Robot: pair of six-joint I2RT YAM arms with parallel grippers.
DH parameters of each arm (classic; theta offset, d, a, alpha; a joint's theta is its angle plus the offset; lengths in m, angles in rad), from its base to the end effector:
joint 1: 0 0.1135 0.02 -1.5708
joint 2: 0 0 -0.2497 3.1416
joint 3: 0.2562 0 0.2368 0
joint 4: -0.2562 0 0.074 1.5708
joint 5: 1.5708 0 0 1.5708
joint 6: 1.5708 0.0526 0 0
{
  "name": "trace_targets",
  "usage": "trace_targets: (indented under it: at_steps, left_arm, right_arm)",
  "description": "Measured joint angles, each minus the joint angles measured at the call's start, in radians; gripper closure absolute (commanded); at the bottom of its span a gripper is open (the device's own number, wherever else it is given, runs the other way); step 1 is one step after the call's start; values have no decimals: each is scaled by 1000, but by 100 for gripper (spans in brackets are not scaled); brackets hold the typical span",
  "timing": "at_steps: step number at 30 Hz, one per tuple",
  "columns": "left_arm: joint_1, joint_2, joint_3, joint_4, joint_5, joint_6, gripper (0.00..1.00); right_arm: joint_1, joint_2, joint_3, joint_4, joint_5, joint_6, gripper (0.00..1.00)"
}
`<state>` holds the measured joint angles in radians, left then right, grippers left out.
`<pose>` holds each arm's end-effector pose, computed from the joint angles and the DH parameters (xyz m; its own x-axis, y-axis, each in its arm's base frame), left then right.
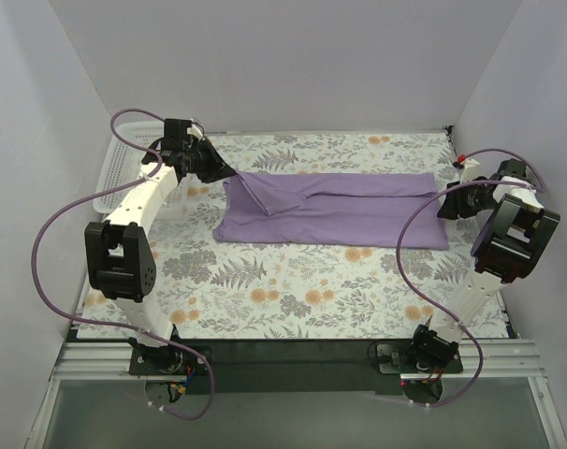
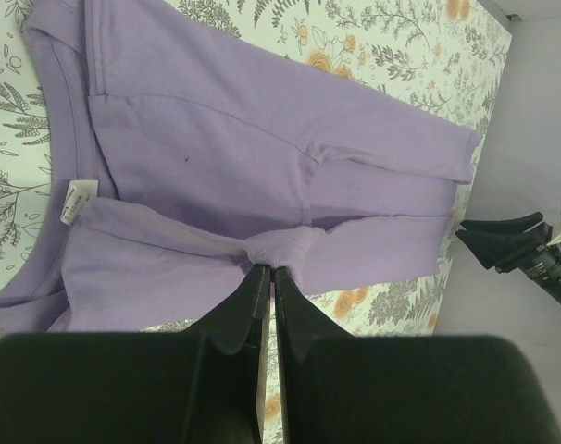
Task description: Fold and stack the t-shirts
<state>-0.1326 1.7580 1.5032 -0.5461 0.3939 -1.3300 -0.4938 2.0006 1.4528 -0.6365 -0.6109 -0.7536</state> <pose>0.3825 -0.0714 0.2712 -0.5455 -0.8320 0.1016 -0.5989 0.3020 -0.7417 0.3621 -0.1606 0.1640 -0.7301 -0.2435 -0.6384 -0.4138 0.9011 0.1295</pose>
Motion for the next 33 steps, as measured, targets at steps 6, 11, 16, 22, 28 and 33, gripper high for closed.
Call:
trace_targets:
  at_steps: [6, 11, 16, 22, 28, 33]
  left_arm:
    - [0, 28, 2, -3, 6, 0, 100]
    - [0, 36, 4, -7, 7, 2, 100]
    - [0, 46, 35, -13, 8, 6, 100]
    - [0, 92, 99, -26, 8, 11, 100]
    - [0, 175, 179, -45, 11, 21, 100]
    - [0, 243, 238, -65, 15, 31, 100]
  right_arm:
    - [2, -14, -3, 19, 8, 16, 49]
    - [3, -39, -15, 32, 6, 21, 46]
    - [10, -98, -53, 37, -8, 22, 45]
    - [24, -160, -101, 43, -43, 22, 44]
    - [37, -177, -142, 48, -59, 22, 44]
    - [39, -184, -152, 55, -66, 21, 44]
